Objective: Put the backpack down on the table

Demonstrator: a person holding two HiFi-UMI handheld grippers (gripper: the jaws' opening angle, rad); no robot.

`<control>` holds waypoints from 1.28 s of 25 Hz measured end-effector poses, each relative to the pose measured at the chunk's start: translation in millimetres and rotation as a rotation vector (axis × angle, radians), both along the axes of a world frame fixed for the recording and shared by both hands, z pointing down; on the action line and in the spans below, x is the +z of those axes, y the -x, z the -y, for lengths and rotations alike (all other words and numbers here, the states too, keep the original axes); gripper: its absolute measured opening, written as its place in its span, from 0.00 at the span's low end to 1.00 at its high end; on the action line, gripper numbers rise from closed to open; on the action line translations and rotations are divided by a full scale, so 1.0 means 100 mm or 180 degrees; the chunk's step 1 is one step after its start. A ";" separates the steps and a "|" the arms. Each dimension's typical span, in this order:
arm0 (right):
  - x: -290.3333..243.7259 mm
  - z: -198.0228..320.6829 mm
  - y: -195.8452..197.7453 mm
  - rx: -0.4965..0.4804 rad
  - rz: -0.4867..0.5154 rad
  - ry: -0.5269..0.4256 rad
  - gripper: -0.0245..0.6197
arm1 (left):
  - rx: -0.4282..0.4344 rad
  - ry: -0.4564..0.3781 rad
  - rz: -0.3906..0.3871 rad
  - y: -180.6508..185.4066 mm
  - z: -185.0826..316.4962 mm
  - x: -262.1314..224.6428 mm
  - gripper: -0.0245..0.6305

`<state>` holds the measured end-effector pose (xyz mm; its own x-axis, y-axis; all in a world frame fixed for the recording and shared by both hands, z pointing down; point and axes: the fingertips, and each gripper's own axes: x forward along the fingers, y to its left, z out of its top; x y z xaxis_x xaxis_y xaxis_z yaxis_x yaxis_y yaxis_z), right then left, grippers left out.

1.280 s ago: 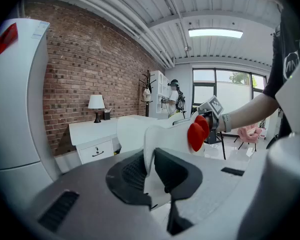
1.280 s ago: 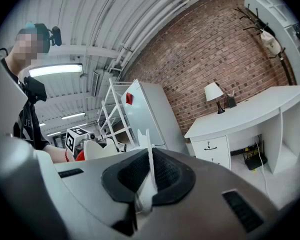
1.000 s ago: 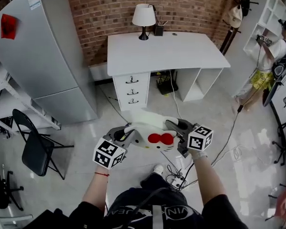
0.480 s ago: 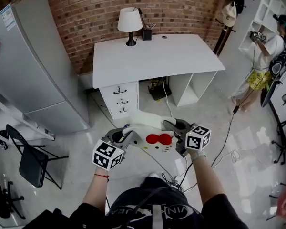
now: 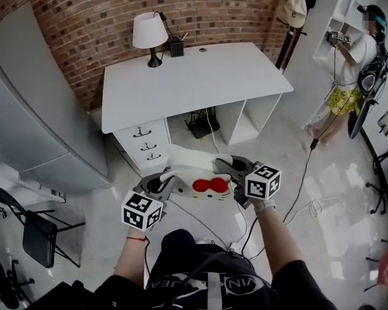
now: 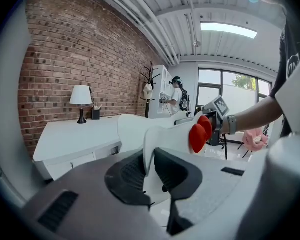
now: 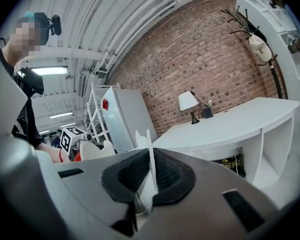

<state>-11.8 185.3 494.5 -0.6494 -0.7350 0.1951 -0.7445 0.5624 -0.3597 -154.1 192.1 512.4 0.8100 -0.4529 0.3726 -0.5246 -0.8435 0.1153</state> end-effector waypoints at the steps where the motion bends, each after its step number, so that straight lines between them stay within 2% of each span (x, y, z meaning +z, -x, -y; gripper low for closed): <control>1: 0.01 0.02 -0.05 -0.0002 -0.0006 0.0001 0.06 | 0.0009 0.0006 0.0002 -0.05 0.03 0.01 0.09; 7: -0.01 0.22 -0.34 0.0080 0.0006 -0.0026 0.06 | 0.0126 -0.0044 0.0052 -0.34 0.27 -0.02 0.09; 14: 0.09 0.54 -0.71 0.0130 -0.0016 0.0027 0.06 | 0.0264 0.0019 0.0062 -0.72 0.64 0.08 0.09; 24: 0.01 1.40 -1.25 0.0145 -0.0029 -0.0002 0.06 | 0.0427 0.0021 0.0082 -1.27 1.56 0.03 0.09; 32: -0.01 2.19 -1.46 0.0079 -0.0029 0.0021 0.06 | 0.0344 0.0046 0.0082 -1.48 2.33 0.02 0.09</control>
